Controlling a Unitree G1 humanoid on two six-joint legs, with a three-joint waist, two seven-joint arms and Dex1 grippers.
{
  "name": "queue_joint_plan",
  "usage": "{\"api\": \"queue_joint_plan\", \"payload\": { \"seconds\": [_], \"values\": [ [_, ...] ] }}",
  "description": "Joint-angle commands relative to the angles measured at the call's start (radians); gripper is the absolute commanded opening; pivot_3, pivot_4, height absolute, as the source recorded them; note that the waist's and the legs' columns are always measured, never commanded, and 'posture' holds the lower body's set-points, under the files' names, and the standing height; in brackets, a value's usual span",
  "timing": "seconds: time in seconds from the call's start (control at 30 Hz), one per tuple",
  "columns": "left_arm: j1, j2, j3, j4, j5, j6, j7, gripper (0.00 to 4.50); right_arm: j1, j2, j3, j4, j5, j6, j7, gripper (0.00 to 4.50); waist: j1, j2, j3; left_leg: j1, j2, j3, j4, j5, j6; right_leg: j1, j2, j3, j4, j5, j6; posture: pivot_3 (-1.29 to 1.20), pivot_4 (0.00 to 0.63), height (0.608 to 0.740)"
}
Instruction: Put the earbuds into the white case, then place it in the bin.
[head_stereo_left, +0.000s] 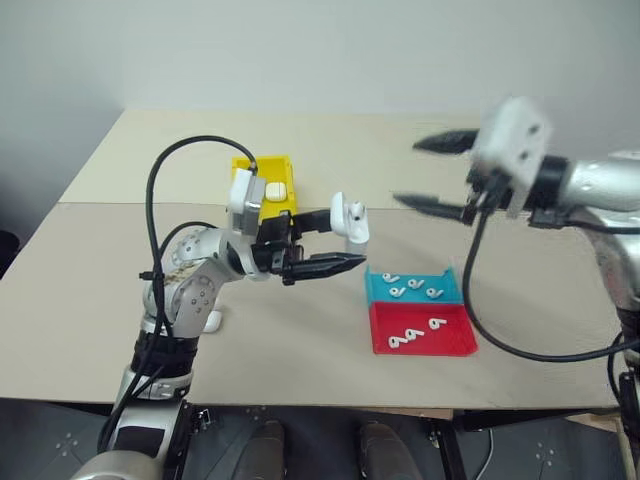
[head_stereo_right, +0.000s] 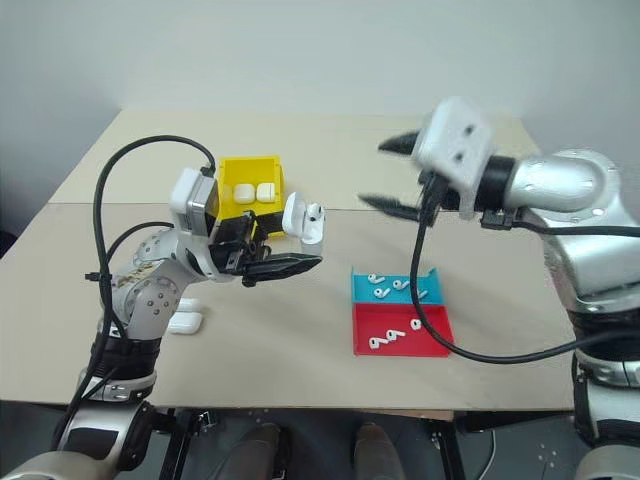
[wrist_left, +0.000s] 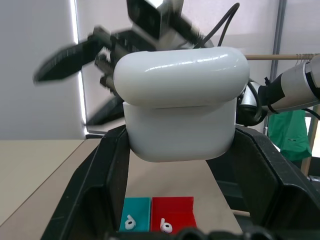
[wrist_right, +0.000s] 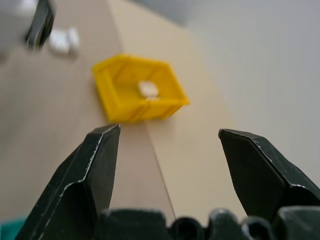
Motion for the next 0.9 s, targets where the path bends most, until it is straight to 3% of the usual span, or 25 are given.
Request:
{"api": "queue_joint_plan", "payload": {
  "seconds": [0.03, 0.2, 0.3, 0.4, 0.9],
  "values": [
    [0.020, -0.005, 0.014, -0.054, -0.013, -0.020, 0.019, 2.74, -0.081, -0.011, 0.089, 0.162, -0.115, -0.229, 0.250, 3.71, -0.001, 0.000, 0.000, 0.000, 0.000, 0.000, 0.000, 0.000, 0.000, 0.000, 0.000, 0.000, 0.000, 0.000, 0.000, 0.00, 0.150, 0.740],
    [0.049, -0.006, 0.018, -0.080, -0.013, -0.023, 0.043, 2.74, -0.171, 0.031, 0.237, 0.449, -0.279, -0.488, 0.484, 3.71, -0.002, 0.000, 0.000, 0.000, 0.001, 0.000, 0.000, 0.000, 0.000, 0.000, 0.000, 0.000, 0.000, 0.000, 0.000, 0.00, 0.150, 0.740],
    [0.066, -0.003, 0.022, -0.099, -0.017, -0.022, 0.054, 2.74, -0.222, 0.086, 0.303, 0.634, -0.377, -0.631, 0.533, 3.14, -0.005, 0.000, 0.000, 0.002, 0.001, 0.001, 0.000, 0.000, 0.000, 0.000, 0.000, 0.001, 0.001, 0.000, 0.000, 0.00, 0.150, 0.740],
    [0.073, 0.001, 0.027, -0.111, -0.020, -0.020, 0.063, 2.74, -0.254, 0.132, 0.328, 0.763, -0.446, -0.711, 0.515, 2.19, -0.004, 0.000, 0.001, 0.002, 0.001, 0.000, 0.000, 0.000, 0.000, 0.000, 0.000, 0.001, 0.002, 0.000, -0.001, 0.00, 0.150, 0.740],
    [0.085, 0.010, 0.032, -0.132, -0.020, -0.020, 0.084, 2.74, -0.326, 0.223, 0.381, 1.068, -0.611, -0.946, 0.528, 2.19, -0.004, 0.001, 0.001, 0.002, 0.000, -0.006, 0.000, 0.000, 0.000, 0.000, -0.001, 0.001, 0.002, 0.000, -0.001, 0.00, 0.150, 0.740]
  ]
}}
